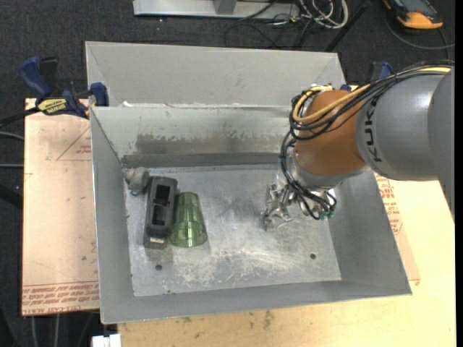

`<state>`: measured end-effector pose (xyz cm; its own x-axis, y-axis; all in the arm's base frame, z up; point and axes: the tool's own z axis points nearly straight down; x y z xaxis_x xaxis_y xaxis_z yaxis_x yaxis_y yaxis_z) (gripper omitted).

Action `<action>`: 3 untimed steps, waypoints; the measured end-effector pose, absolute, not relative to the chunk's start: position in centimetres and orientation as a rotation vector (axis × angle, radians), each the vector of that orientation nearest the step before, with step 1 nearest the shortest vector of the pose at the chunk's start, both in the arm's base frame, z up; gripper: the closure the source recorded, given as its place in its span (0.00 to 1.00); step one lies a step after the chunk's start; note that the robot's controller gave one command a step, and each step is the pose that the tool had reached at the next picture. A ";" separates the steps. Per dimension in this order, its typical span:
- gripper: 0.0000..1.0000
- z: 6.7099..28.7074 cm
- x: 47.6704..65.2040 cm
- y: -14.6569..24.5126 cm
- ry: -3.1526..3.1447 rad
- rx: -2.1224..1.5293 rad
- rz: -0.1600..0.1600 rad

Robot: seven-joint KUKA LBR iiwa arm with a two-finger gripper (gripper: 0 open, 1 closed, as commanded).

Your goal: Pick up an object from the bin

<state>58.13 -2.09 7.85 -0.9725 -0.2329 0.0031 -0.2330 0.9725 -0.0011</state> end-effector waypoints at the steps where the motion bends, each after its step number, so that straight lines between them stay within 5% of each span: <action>1: 1.00 9.9 54.8 -5.8 -3.100 0.513 -0.002; 3: 1.00 10.3 54.4 -4.8 -3.054 0.736 -0.001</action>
Offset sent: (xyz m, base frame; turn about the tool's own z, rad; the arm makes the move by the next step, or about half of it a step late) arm 0.0000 0.0000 0.0000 0.0000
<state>54.35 -4.79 10.27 -0.8902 -0.4555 0.0003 -0.4555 0.8902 0.0006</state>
